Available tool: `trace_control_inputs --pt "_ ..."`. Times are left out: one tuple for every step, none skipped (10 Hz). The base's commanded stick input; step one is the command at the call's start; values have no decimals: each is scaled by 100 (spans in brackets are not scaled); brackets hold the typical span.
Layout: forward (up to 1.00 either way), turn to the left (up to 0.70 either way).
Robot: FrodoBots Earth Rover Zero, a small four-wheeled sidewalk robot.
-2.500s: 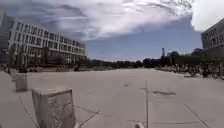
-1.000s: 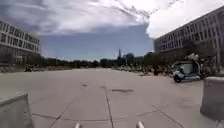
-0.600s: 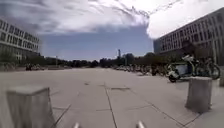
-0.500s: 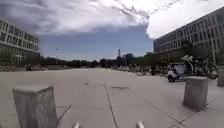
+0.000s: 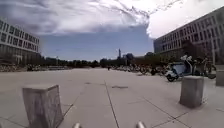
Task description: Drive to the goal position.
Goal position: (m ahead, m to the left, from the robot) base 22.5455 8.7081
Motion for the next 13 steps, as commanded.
trace_control_inputs --pt "0 0" --pt "0 0" --pt "0 -18" --pt "0 -44" --pt "0 -67" --pt "0 -70" --pt "0 -70" --pt "0 -70" --pt "0 -70" --pt "0 -70" --pt "0 -70" --pt "0 -70" --pt "0 -70"
